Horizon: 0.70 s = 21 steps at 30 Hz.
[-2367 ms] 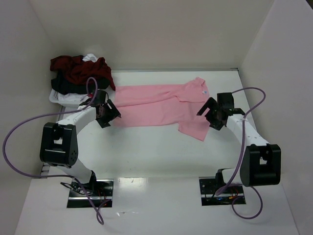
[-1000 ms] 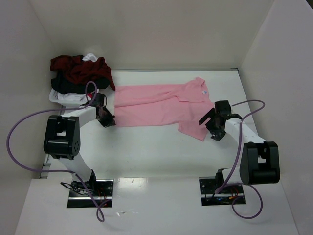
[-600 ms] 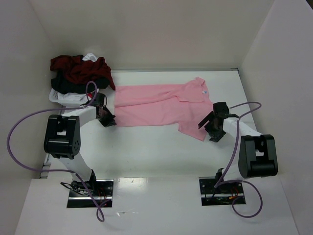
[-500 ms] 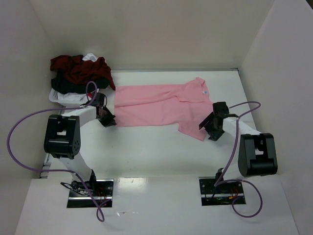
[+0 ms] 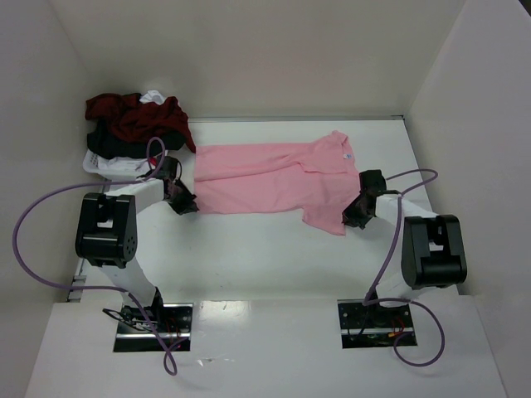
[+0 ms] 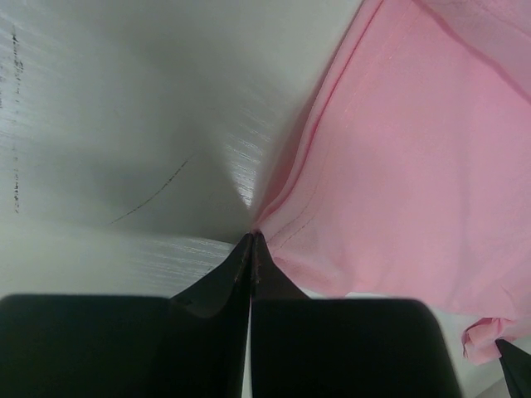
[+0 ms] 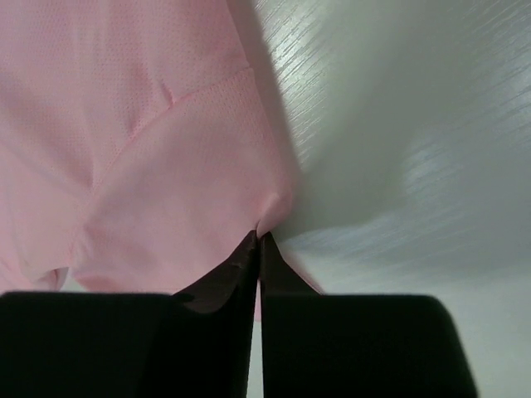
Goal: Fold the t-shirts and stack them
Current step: Grap the side of the flattened tshirt closest away from the robot with both arms, then fold the other side of the tshirt into a rectangle
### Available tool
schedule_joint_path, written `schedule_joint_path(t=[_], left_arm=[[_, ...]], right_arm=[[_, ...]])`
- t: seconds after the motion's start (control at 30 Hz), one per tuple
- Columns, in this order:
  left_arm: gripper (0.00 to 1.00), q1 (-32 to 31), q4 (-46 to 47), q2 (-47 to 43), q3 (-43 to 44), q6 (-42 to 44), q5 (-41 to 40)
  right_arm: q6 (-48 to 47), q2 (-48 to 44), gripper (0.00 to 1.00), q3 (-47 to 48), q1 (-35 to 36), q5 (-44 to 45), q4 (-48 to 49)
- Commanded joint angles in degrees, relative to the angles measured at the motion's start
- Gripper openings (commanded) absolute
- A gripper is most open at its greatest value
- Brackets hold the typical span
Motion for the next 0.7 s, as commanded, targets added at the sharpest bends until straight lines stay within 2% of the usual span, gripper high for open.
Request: schedule_joint_path(t=[0.0,0.03,0.2,0.4,0.67], left_arm=[[0.00,0.44,0.55,1.35,1.10,1.42,0.33],[0.00,0.44,0.55,0.66,1.10,1.94,0.33],[0.00,0.44,-1.29,-1.80,2.24,3.79,-1.07],[0.00,0.44,-2.35,-3.13,6.28,6.16,-1.60],[0.00,0.44,-2.88,-1.82,13.58,7.92,-1.60]], right_arm=[[-0.29,0.30,0.03,-0.16,-0.31,2.75,-1.00],[-0.29,-0.57,0.00,-0.16,-0.31,2.75,-1.01],[-0.81,-2.95,0.00,1.24,-0.31,2.75,-1.54],[-2.40,-2.96,0.00,8.96,-0.31,2.14,-2.15],[-4.24,3.19,0.00,19.61,-0.31,0.39,-0.58]])
